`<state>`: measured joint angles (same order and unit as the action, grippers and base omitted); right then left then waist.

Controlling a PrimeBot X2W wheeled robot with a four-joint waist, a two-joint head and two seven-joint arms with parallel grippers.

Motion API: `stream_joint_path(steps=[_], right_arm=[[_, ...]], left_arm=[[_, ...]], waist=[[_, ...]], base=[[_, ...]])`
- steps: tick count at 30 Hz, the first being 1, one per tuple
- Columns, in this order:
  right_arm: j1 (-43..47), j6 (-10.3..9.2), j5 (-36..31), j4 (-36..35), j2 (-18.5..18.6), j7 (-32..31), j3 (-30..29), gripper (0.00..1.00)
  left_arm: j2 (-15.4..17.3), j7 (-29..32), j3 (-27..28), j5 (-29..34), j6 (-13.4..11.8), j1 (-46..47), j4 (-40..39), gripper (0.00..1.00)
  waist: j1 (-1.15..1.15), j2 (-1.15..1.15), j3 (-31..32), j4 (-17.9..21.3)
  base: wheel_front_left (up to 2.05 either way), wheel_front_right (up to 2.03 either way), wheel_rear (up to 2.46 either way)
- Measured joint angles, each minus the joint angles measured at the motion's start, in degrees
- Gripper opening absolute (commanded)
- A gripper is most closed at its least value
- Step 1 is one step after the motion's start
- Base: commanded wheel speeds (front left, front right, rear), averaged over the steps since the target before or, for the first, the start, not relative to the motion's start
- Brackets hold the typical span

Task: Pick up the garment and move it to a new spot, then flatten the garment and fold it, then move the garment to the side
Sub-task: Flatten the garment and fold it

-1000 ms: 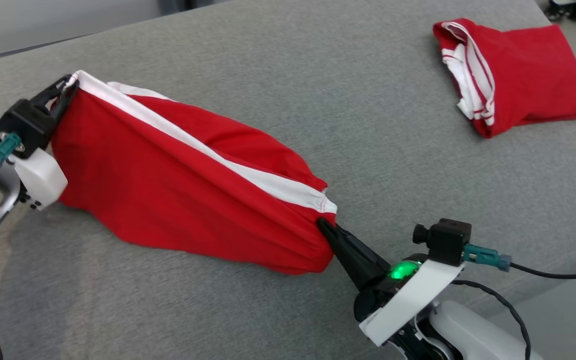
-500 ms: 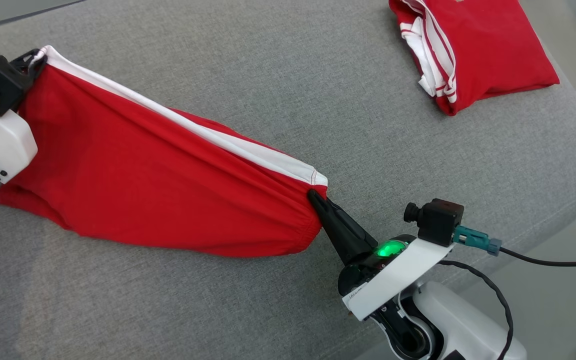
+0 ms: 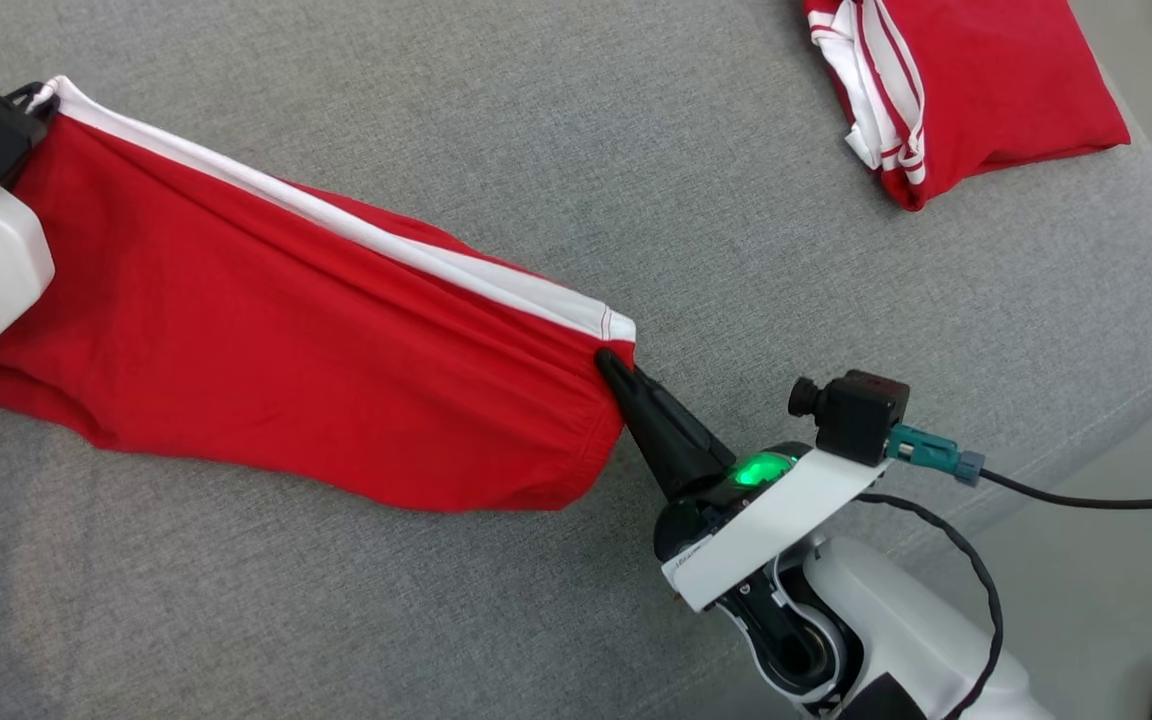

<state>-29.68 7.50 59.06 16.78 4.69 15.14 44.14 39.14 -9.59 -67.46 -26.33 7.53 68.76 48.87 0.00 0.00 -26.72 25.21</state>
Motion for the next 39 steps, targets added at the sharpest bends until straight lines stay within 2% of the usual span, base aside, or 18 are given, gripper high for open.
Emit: stream_joint_path(steps=[14,15,16,17,18,30,36,39], right_arm=[[-0.8,0.00,-1.4,2.4,-1.3,0.0,-2.6,0.00],[-0.8,0.00,-1.6,2.5,-1.3,0.0,-2.7,0.00],[-0.8,0.00,-1.5,2.6,-1.4,0.0,-2.7,0.12],[-0.8,0.00,-1.5,2.7,-1.5,0.0,-2.8,0.70],[-0.8,0.01,-1.6,2.9,-1.6,0.0,-2.9,1.00],[-0.7,-0.02,-5.2,3.6,-1.7,0.0,-5.7,1.00],[0.8,-0.02,-6.7,1.9,0.1,0.0,-8.5,1.00],[2.0,-0.02,-8.6,0.0,1.5,0.0,-10.5,1.00]], left_arm=[[-1.7,-0.3,-3.7,-2.0,0.0,2.0,4.1,0.00],[-1.8,-0.5,-3.8,-2.0,0.0,2.0,4.4,0.11],[-1.9,-0.6,-3.9,-2.1,0.0,2.1,4.7,0.38],[-2.0,-0.9,-3.9,-2.1,0.0,2.1,5.0,0.71],[-2.1,-1.1,-4.0,-2.0,0.0,2.2,5.4,1.00],[-3.2,-4.0,-3.3,-3.5,-0.8,2.8,7.8,1.00],[-3.7,-5.3,-1.3,-3.5,-2.9,3.1,4.4,1.00],[-2.8,-5.3,1.6,-3.5,-5.0,3.0,-1.2,1.00]], waist=[[0.00,0.00,-1.3,-0.2],[0.00,0.00,-1.3,-0.2],[0.00,0.00,-1.3,-0.3],[0.00,0.00,-1.4,-0.3],[0.00,0.00,-1.4,-0.3],[0.00,0.00,0.5,-1.2],[0.00,0.00,3.3,-2.7],[0.00,0.00,4.8,-3.9]], base=[[0.00,0.00,0.00],[0.00,0.00,0.00],[0.00,0.00,0.00],[0.00,0.00,0.00],[0.00,0.00,0.00],[0.00,0.00,0.00],[0.00,0.00,0.00],[0.00,0.00,0.00]])
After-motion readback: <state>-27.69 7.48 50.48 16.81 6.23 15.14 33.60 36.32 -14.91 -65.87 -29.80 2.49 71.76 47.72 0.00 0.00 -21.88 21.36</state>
